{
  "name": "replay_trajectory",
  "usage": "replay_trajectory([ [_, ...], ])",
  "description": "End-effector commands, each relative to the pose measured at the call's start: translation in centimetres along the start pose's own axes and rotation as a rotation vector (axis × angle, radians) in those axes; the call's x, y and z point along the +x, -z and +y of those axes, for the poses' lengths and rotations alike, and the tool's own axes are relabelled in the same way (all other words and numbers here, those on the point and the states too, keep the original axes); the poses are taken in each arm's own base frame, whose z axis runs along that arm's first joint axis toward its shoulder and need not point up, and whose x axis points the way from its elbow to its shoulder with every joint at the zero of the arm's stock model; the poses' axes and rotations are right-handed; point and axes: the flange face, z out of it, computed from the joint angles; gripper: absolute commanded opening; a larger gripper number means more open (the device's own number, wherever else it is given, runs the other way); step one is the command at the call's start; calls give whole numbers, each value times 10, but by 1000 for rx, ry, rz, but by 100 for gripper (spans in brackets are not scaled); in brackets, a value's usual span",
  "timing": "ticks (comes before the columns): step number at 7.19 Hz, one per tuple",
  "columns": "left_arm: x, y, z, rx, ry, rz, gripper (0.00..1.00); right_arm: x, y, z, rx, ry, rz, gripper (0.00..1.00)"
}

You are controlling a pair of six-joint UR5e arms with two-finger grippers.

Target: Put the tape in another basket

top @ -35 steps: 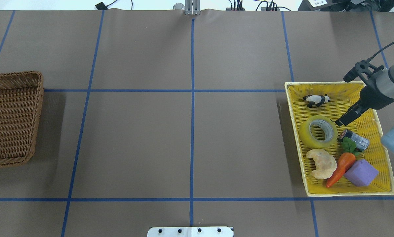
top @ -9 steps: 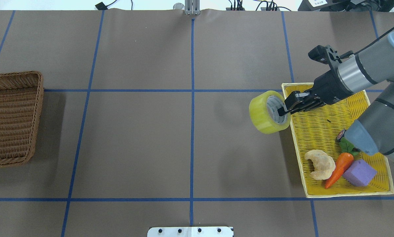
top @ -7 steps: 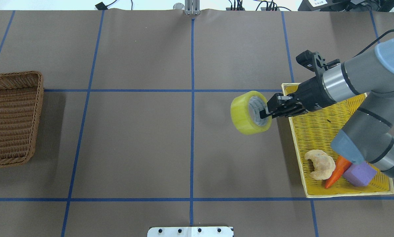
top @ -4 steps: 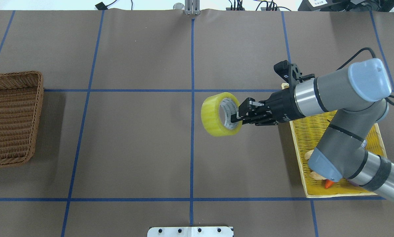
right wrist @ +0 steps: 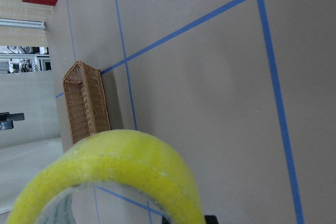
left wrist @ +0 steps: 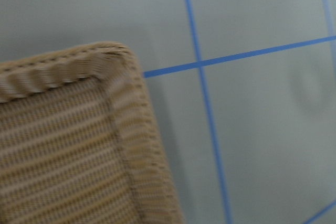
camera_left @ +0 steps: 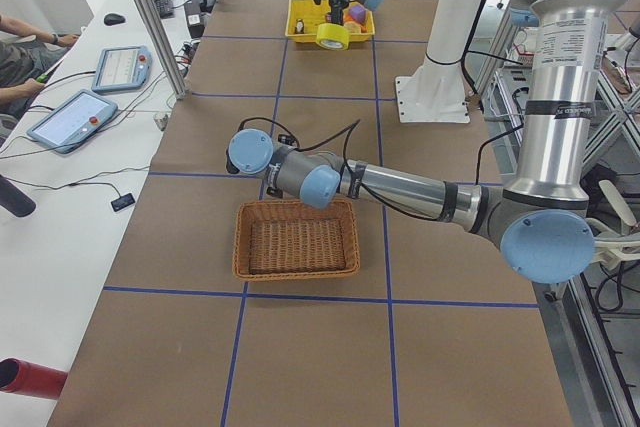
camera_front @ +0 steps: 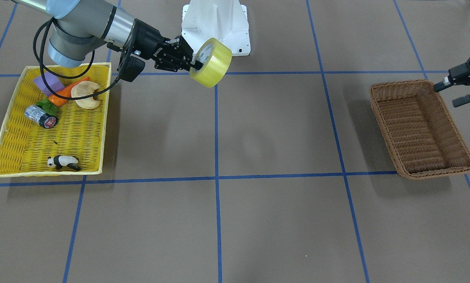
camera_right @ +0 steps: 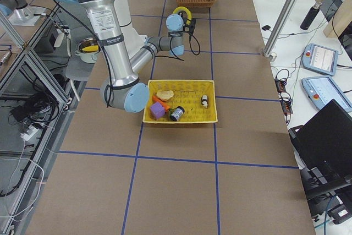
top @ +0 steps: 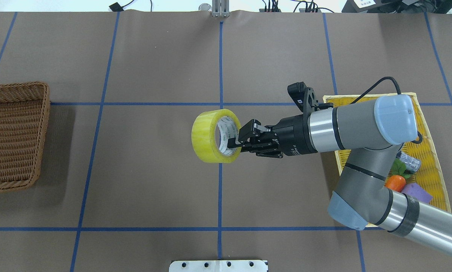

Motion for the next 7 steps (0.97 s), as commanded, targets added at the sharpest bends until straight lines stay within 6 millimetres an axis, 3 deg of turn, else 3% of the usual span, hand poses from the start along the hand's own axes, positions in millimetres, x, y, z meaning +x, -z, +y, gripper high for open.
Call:
replay_trajectory([
  [1, 31, -11, -14, -47, -21, 90, 98, -3, -9, 13, 1, 3, -39, 0],
  [3, 68, -26, -32, -72, -104, 102, 98, -3, -14, 19, -2, 1, -46, 0],
  [5, 102, -58, -38, -113, -185, 87, 98, -4, -14, 22, -10, 7, -60, 0],
  [7, 106, -90, -40, -3, -345, -116, 98, -3, -14, 23, -9, 12, -74, 0],
])
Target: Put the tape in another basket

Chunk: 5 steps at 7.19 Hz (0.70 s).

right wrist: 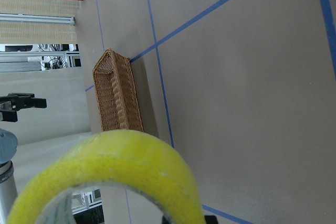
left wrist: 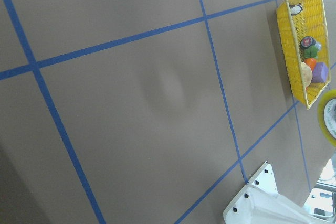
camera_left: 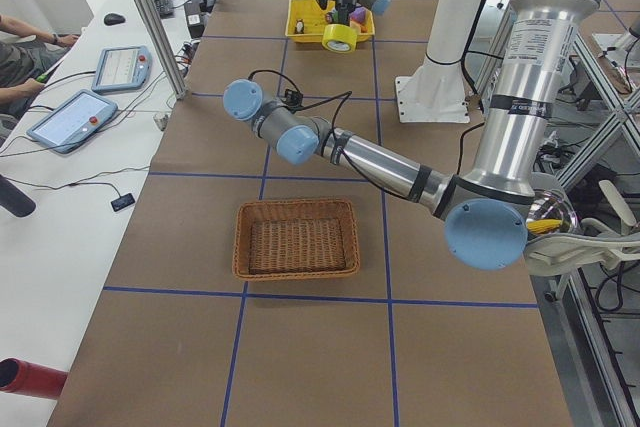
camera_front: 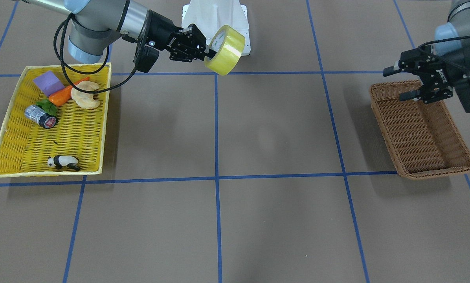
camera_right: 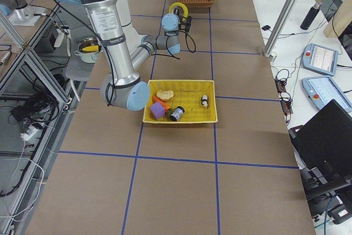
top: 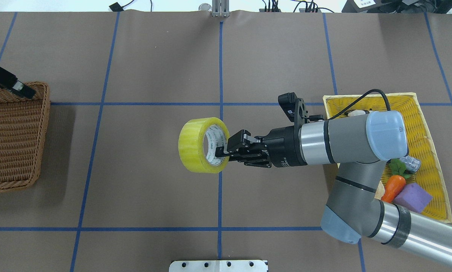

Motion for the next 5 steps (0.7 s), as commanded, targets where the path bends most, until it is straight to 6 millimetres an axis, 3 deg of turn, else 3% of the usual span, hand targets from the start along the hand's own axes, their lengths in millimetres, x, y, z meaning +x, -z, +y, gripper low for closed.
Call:
replay_trajectory([
  [1, 11, -39, -2, 97, -40, -133, 98, 0, -1, 2, -1, 2, -9, 0],
  [4, 14, -109, 18, 106, 125, 33, 98, -1, -1, 1, 11, 3, -14, 0],
  [5, 39, -116, 6, 114, 236, 99, 98, -1, -1, 1, 10, 4, -15, 0],
])
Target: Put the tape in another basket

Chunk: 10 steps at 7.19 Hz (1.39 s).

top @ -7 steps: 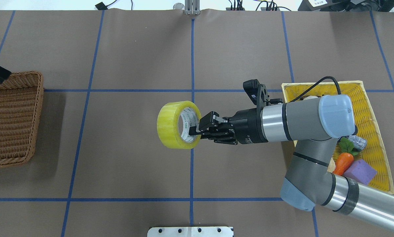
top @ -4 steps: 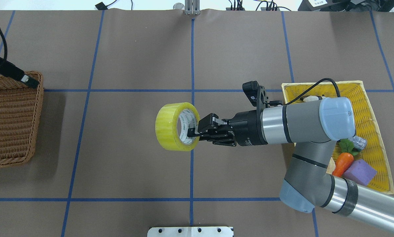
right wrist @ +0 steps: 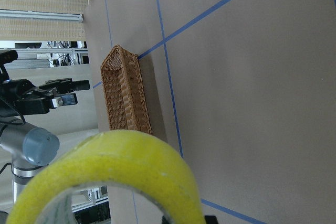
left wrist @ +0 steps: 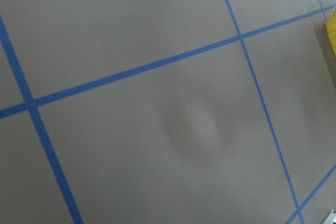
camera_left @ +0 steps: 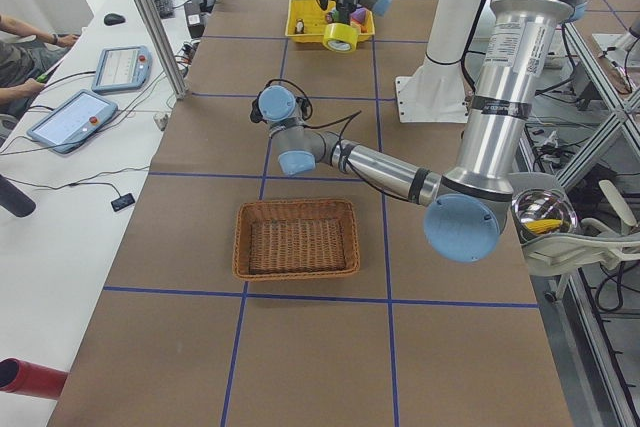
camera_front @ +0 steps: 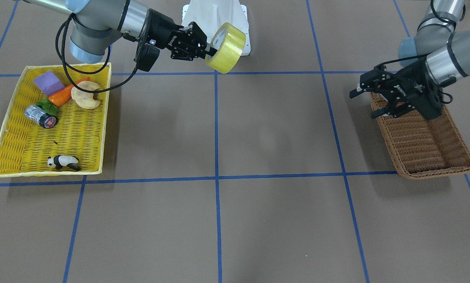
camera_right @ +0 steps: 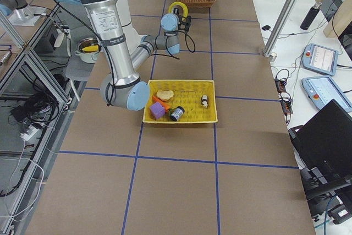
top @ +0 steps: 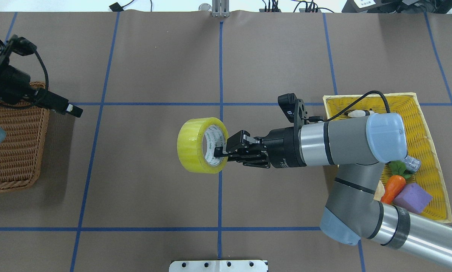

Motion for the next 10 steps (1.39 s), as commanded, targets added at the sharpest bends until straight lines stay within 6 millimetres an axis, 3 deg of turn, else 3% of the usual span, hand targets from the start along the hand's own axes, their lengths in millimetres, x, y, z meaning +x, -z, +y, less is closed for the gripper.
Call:
replay_trajectory([
  [1, 50, -28, -5, -16, 186, 131, 98, -1, 1, 0, 6, 4, -15, 0],
  [2, 75, -36, -9, -23, 232, 178, 98, -2, 3, 1, 9, -22, -36, 0],
  [4, 117, -60, 3, 42, 358, 352, 98, 9, -2, 0, 5, -19, -75, 0],
  [5, 139, -59, 2, 58, 443, 468, 98, 14, -1, -2, 6, -50, -115, 0],
  [7, 173, -81, 23, 82, 501, 724, 98, 25, -3, 1, -2, -53, -184, 0],
  [8, 185, -94, 37, 92, 504, 829, 98, 34, -6, 4, -1, -46, -231, 0],
  [10, 199, -101, 36, 112, 497, 873, 97, 37, -19, 4, -3, -39, -313, 0],
])
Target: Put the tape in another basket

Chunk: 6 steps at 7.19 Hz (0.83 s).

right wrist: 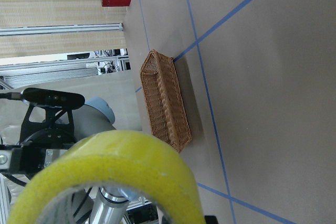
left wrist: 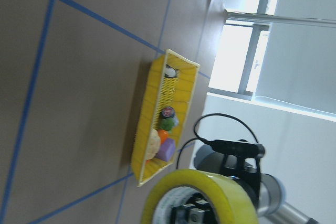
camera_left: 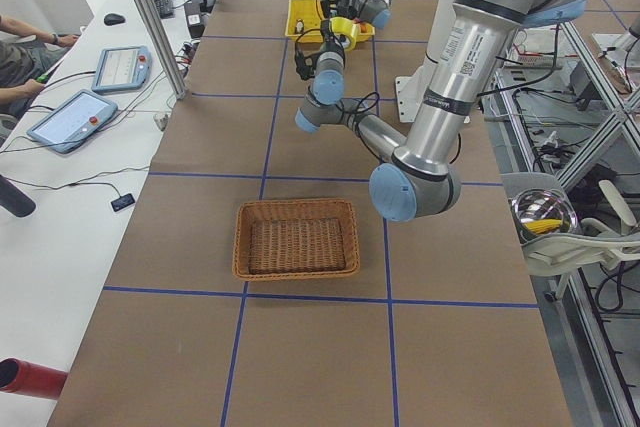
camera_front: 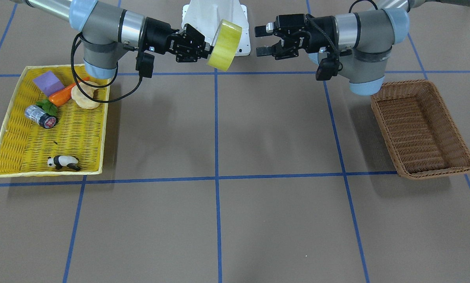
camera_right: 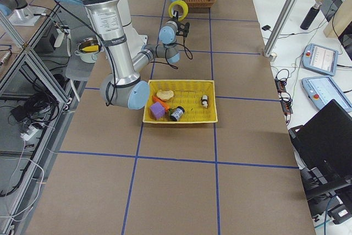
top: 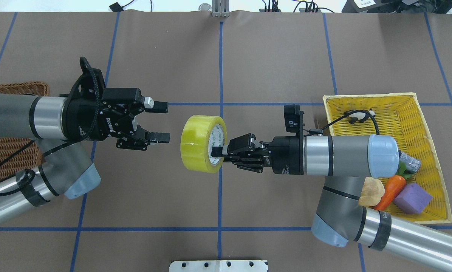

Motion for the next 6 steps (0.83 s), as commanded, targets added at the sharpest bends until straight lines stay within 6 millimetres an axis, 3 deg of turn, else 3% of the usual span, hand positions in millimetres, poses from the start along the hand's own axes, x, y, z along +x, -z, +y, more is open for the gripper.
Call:
replay_trajectory([
  [1, 6, -13, 5, -12, -7, 47, 97, -4, -12, 2, -4, -21, -62, 0],
  [4, 5, -15, 9, -35, -7, 67, 98, -9, -18, 9, -37, -31, -101, 0],
  [6, 2, -21, 19, -66, -2, 82, 98, 13, -12, 5, -74, -58, -170, 0],
])
